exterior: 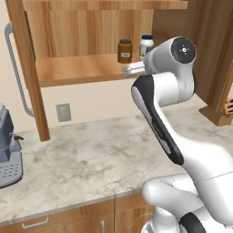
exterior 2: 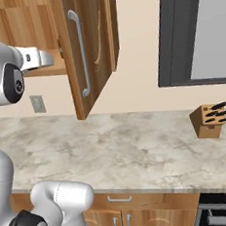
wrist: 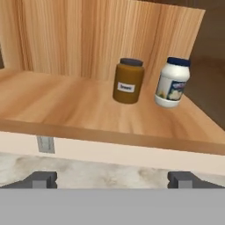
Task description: Collect the turmeric, mayonnaise, and shaker from the cabinet and place them next to the stove.
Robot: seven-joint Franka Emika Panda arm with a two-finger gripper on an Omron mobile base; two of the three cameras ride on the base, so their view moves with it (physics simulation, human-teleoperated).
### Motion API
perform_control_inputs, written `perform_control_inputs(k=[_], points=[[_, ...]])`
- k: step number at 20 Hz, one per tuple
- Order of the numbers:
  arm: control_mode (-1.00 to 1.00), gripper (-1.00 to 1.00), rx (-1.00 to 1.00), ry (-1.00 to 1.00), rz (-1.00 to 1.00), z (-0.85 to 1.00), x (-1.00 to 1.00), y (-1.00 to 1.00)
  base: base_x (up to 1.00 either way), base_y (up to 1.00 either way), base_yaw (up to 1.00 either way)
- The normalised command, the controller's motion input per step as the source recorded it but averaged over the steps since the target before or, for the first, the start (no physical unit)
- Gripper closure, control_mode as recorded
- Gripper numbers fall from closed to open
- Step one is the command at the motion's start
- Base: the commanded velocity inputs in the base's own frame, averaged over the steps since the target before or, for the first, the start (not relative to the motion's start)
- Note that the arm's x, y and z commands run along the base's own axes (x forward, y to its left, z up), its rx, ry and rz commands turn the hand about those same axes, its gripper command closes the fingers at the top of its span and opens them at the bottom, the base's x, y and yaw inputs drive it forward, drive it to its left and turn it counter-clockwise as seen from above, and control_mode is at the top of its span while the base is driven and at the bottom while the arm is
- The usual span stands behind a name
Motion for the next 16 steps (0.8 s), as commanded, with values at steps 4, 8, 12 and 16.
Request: perform_control_inputs(k=[4,8,12,16], points=[[-1.00,-1.00,0.19,-0.23,0.02,0.00,0.09,-0.08,0.00,0.00,0.00],[-1.00,-1.00,0.11,-0.28,0.00,0.01,0.12,-0.07,0.00,0.00,0.00],[-1.00,-1.00,0.00,-0.24,0.01,0.09,0.17,-0.01,0.00,0.00,0.00],[-1.00,-1.00,0.00,-0.16,0.03,0.07,0.26,-0.01,0.00,0.00,0.00]])
